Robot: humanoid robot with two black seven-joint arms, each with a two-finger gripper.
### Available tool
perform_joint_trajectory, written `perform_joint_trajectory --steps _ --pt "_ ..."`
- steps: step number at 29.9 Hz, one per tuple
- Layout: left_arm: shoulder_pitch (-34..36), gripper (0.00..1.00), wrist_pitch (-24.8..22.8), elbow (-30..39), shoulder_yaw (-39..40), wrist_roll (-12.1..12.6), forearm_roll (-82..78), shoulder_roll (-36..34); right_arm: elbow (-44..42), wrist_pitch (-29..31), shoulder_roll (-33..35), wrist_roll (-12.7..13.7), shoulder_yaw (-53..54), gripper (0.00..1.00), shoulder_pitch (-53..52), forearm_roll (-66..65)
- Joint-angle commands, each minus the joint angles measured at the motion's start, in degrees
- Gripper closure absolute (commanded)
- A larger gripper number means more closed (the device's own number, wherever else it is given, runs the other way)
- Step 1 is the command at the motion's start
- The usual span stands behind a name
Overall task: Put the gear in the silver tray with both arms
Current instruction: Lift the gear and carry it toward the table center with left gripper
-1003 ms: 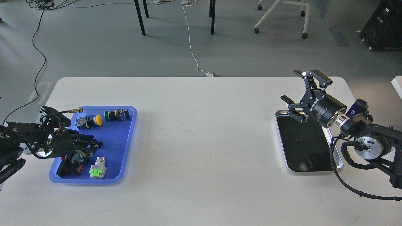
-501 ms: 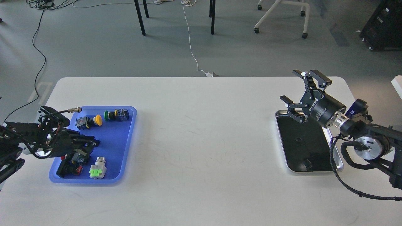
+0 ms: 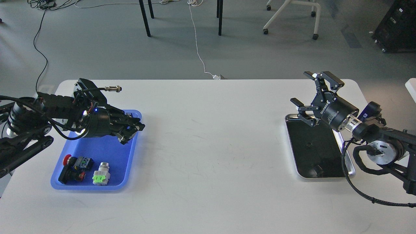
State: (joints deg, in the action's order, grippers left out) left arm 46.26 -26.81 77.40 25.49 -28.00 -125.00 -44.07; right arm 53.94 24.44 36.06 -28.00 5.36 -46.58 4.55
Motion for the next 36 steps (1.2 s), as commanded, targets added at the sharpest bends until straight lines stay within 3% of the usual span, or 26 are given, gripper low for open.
perform_joint_trajectory --steps 1,9,21,36 --pt "4.26 0.88 -1.19 1.52 -0.79 0.0 0.0 6.69 -0.15 0.0 0.5 0.0 0.09 0.04 0.09 0.02" --pt "15.7 0.87 -1.19 -5.41 -14.59 0.0 0.0 20.5 -0.42 0.09 1.03 0.0 0.61 0.04 1.14 0.02" --pt "15.96 0.87 -1.19 -15.17 -19.95 0.0 0.0 32.19 -0.59 0.0 1.03 0.0 0.88 0.04 2.37 0.02" --pt "15.79 0.87 -1.19 -21.15 -22.24 0.0 0.0 43.79 -0.68 0.0 1.47 0.0 0.88 0.04 2.64 0.02"
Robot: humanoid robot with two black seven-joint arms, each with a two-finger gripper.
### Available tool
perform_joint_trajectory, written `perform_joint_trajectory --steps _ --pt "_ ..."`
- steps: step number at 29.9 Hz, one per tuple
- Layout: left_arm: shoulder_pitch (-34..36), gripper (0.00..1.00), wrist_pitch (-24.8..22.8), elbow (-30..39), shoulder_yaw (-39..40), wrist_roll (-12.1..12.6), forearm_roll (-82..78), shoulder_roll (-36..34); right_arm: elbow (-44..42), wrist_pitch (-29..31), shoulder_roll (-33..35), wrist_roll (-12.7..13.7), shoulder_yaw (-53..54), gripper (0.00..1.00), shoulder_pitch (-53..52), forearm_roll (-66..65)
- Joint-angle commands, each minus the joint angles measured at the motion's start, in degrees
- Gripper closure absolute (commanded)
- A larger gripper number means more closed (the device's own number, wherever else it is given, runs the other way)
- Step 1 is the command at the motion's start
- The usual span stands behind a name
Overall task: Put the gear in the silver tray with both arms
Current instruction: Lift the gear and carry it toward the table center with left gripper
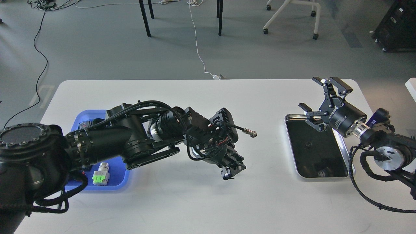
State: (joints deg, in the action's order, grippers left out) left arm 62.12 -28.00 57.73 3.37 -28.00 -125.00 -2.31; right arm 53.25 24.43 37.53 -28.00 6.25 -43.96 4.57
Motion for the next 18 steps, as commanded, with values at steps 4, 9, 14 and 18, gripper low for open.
perform_joint_trajectory --steps 4,9,14,18 --pt "0.11 0.86 0.0 -3.06 -2.49 0.0 0.0 2.31 0.01 0.0 0.0 0.0 -0.01 0.04 0.1 0.0" --pt "-0.33 0.85 0.0 -3.32 -2.66 0.0 0.0 2.31 0.1 0.0 0.0 0.0 -0.01 0.04 0.1 0.0" --pt "-0.42 0.84 0.0 -3.85 -2.66 0.0 0.0 2.31 0.1 0.0 0.0 0.0 -0.01 0.04 0.1 0.0" --pt "-0.51 0.69 0.0 -3.85 -2.58 0.0 0.0 2.31 0.1 0.09 0.0 0.0 0.08 0.04 0.1 0.0"
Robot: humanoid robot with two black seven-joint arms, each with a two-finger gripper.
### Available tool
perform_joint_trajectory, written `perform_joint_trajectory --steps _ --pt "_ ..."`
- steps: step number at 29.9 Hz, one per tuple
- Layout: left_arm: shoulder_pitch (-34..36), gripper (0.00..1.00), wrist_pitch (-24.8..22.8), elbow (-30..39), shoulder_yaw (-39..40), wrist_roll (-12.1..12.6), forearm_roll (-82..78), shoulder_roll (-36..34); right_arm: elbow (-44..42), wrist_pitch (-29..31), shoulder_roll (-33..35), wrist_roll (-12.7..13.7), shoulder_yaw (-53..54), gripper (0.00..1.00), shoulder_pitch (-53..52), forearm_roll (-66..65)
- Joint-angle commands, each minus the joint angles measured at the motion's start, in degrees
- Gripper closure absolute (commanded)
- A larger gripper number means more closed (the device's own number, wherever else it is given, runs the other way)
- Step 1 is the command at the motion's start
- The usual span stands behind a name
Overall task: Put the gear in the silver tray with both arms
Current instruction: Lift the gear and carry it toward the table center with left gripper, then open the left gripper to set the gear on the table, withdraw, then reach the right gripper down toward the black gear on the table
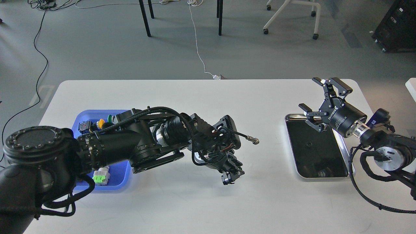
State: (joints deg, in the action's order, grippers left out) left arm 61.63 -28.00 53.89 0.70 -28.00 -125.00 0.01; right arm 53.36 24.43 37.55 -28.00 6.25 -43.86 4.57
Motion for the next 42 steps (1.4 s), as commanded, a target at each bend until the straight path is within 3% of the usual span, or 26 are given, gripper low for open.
perform_joint_trajectory --steps 1,4,13,19,21,27,34,42 --pt "-0.02 0.64 0.0 -0.01 0.09 0.0 0.0 -0.01 -0.01 0.0 -0.02 0.0 0.08 0.04 -0.09 0.0" --pt "-0.02 0.42 0.0 -0.01 0.09 0.0 0.0 -0.01 -0.01 0.0 -0.02 0.0 0.08 0.04 -0.09 0.0" --pt "0.85 0.25 0.0 1.13 1.5 0.0 0.0 -0.01 0.26 0.09 0.16 0.0 0.34 0.04 -0.09 0.0" --pt "2.7 0.1 1.28 4.11 10.09 0.0 1.5 -3.69 0.78 0.26 1.48 0.0 -0.01 0.04 -0.88 -0.27" --pt "2.35 0.04 3.64 4.82 13.88 0.0 12.01 -6.23 1.22 0.35 1.74 0.0 -0.1 0.04 -1.23 -2.01" --pt "-0.1 0.03 11.99 5.17 16.43 0.0 43.28 -18.27 5.26 0.26 4.37 0.0 -0.53 0.04 -3.95 -19.47" --pt "-8.45 0.03 15.52 8.77 20.56 0.0 78.57 -29.26 8.34 0.26 6.31 0.0 -9.13 0.03 -14.04 -43.66" --pt "-25.67 0.03 14.12 10.88 41.47 0.0 87.38 -30.68 14.4 0.09 2.37 0.0 -29.34 0.03 -35.75 -60.89"
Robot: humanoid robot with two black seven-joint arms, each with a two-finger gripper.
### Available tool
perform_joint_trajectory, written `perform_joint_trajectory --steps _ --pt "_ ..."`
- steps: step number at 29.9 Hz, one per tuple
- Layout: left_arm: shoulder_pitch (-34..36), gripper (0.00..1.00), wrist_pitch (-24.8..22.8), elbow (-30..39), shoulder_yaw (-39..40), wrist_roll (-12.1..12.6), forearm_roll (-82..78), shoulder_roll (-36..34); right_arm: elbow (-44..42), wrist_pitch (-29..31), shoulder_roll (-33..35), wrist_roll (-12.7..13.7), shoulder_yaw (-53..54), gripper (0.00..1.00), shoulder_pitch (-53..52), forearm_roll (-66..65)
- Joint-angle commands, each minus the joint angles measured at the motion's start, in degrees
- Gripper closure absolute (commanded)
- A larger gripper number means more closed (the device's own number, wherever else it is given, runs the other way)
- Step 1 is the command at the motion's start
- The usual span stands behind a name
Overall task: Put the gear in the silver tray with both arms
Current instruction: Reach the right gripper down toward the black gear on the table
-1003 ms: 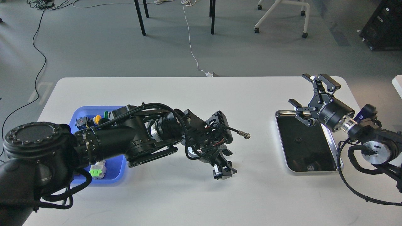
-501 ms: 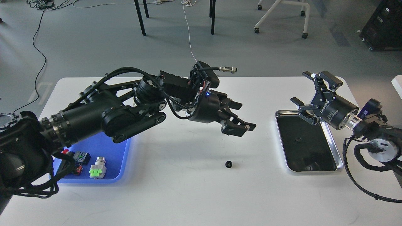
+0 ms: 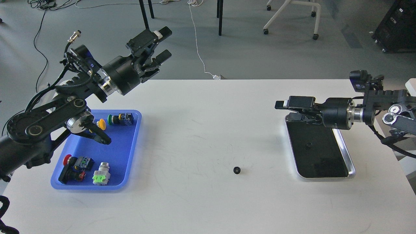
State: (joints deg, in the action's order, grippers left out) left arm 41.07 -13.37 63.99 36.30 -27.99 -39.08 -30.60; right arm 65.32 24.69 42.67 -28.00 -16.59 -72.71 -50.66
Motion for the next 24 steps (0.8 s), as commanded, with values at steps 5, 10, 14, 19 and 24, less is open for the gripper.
perform_joint_trajectory --steps 5,10,14,19,24 --pt "-10.83 0.03 -0.52 3.06 9.93 -0.01 3.13 -0.34 6.13 -0.79 -9.69 0.0 -16.27 0.03 -17.1 -12.35" --pt "-12.68 0.03 -0.34 4.38 10.81 -0.01 3.22 -0.25 6.4 -5.61 -18.66 0.0 -22.6 0.03 -21.33 -16.66" --pt "-12.77 0.03 -0.43 4.82 10.72 -0.01 3.22 -0.25 5.79 -13.51 -26.57 0.0 -29.45 0.04 -21.77 -19.82" --pt "-13.12 0.03 -0.34 5.88 10.81 -0.01 3.22 -0.08 5.79 -18.01 -30.54 0.0 -33.94 0.04 -21.77 -20.44" --pt "-13.21 0.03 -0.25 6.32 10.81 -0.01 3.13 0.19 5.7 -21.61 -33.43 0.0 -36.84 0.05 -21.51 -22.47"
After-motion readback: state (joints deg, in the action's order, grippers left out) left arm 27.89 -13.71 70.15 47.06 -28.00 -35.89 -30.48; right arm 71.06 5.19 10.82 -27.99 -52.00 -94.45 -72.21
